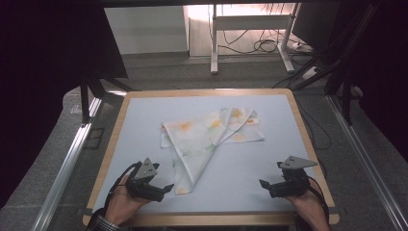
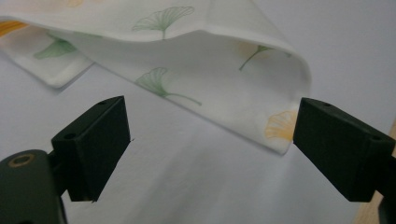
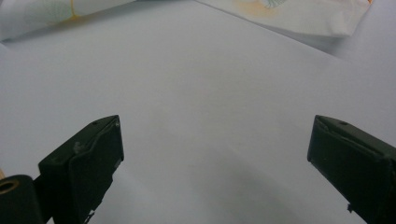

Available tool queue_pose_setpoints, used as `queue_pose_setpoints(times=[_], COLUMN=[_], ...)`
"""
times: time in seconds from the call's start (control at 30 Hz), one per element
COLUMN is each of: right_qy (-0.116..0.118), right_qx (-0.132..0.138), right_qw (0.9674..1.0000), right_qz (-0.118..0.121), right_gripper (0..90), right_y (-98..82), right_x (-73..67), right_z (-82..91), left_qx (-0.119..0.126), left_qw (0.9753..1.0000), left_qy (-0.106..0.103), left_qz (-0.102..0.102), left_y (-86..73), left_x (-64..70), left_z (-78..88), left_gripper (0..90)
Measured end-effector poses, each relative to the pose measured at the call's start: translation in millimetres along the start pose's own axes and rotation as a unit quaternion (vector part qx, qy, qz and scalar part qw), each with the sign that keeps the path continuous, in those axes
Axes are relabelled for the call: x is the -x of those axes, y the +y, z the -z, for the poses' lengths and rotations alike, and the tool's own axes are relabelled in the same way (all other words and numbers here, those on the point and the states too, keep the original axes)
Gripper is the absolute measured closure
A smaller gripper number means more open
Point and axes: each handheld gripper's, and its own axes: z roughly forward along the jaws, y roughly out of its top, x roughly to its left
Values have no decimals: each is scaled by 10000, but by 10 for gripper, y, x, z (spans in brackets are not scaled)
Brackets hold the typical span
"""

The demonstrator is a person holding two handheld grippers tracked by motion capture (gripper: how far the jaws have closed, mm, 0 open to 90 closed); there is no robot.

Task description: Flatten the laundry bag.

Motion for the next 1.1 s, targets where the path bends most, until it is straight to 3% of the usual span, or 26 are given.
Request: queue_pose_setpoints(times=[0.2,0.3,0.57,0.8,1.1], right_qy=[-3,-9,-23,-33,-39], right_qx=[-2,-3,-22,-30,-59], right_qw=[10000,10000,10000,10000,9999], right_qz=[11,24,59,86,113], right_gripper=[37,37,37,37,37], right_y=[0,1,1,2,4], right_x=[-3,-5,-11,-13,-20], right_z=[-1,-1,-5,-11,-21], left_qx=[20,21,27,-144,-375], left_qw=[9993,9988,9966,9942,9933], left_qy=[-195,-308,-760,-984,-1009], left_qz=[-324,-375,-326,-414,-430], left_y=[76,107,179,233,267], left_x=[130,173,231,267,292], left_z=[-59,-93,-215,-371,-544], left_gripper=[154,169,214,274,432])
